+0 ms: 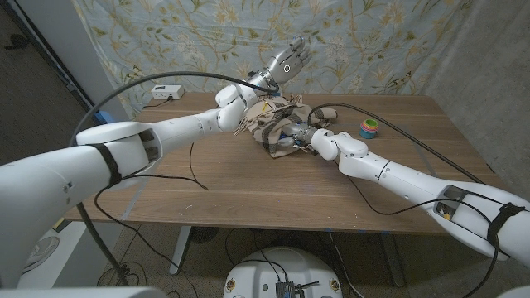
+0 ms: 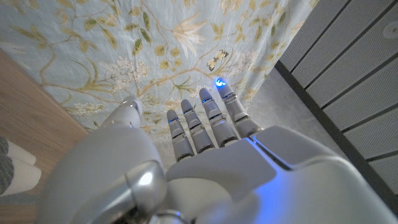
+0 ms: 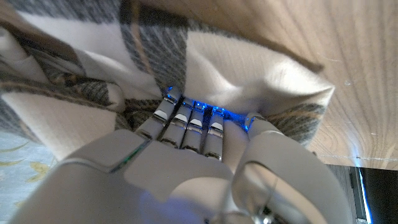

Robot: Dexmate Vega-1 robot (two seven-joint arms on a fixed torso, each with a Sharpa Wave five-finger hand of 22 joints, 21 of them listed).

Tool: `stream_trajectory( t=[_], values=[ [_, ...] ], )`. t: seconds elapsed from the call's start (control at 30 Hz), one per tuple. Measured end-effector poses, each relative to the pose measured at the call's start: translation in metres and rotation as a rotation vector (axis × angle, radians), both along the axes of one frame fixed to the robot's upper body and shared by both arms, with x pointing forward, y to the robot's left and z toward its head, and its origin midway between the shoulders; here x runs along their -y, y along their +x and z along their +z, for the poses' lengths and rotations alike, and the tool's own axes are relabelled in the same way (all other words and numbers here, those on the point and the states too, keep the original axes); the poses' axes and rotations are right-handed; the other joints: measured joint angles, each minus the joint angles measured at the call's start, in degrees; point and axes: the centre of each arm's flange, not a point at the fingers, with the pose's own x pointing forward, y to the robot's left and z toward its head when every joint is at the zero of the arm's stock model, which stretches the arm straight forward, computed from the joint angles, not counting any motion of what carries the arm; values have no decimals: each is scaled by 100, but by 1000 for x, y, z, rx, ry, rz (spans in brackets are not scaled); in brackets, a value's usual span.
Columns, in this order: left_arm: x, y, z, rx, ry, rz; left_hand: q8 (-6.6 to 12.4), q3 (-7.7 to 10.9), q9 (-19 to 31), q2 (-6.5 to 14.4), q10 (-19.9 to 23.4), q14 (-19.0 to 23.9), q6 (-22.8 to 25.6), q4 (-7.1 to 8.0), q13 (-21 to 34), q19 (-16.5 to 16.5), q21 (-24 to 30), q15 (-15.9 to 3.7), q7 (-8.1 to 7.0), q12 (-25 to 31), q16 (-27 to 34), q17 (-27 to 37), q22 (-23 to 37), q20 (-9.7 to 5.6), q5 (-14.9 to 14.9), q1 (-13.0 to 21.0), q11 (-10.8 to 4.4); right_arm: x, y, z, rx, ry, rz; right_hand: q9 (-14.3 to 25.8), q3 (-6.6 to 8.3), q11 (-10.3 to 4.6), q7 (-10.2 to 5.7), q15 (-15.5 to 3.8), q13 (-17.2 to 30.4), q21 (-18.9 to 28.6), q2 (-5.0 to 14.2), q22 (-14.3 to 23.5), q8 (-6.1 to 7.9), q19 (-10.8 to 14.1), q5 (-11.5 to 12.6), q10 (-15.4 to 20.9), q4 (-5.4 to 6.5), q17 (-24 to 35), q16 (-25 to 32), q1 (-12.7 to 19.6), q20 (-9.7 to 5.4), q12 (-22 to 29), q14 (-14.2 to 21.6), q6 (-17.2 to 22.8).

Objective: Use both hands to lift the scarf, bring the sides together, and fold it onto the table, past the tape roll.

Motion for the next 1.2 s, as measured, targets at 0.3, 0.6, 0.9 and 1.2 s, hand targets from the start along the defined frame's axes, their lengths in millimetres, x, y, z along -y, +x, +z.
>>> stream_trajectory(
  t=[0.3,0.6,0.9,1.2],
  values=[
    [-13,1,-4,-142,-152,80,44,-40,0,-59,77,1,115,40,-27,-52,-62,-1,8,44,0,0,0,52,-38,-163,-16,0,-27,23,69,17,17,25,-23,-1,32,-4,2,-12,0,1,8,37,0,-1,-22,-30,20,0,36,4,-4,32],
    [-31,-3,-14,-216,-223,112,44,-40,0,-90,77,1,215,40,-26,-60,-96,-1,31,44,-1,-27,-1,59,-37,-193,-16,10,-63,54,202,23,-45,25,-23,-31,-42,-3,2,-12,0,1,8,36,0,29,-22,-30,19,0,37,4,-3,106],
    [-45,-3,-21,-274,-275,139,63,-40,-1,-59,89,2,280,40,-26,-60,-134,-1,12,44,-1,-26,-1,59,-37,-223,-3,24,-94,71,289,47,-113,1,1,-64,-80,10,2,-55,0,2,44,36,0,122,-46,-65,19,0,37,4,91,205],
    [-59,-4,-22,-343,-350,150,177,-40,-1,-132,225,-11,716,39,-25,-185,-256,11,41,89,-1,-53,-1,183,-37,-342,41,45,-113,81,363,106,-200,1,1,-73,-49,10,2,-55,0,2,44,36,0,131,-45,-83,19,0,38,4,91,236]
  ],
)
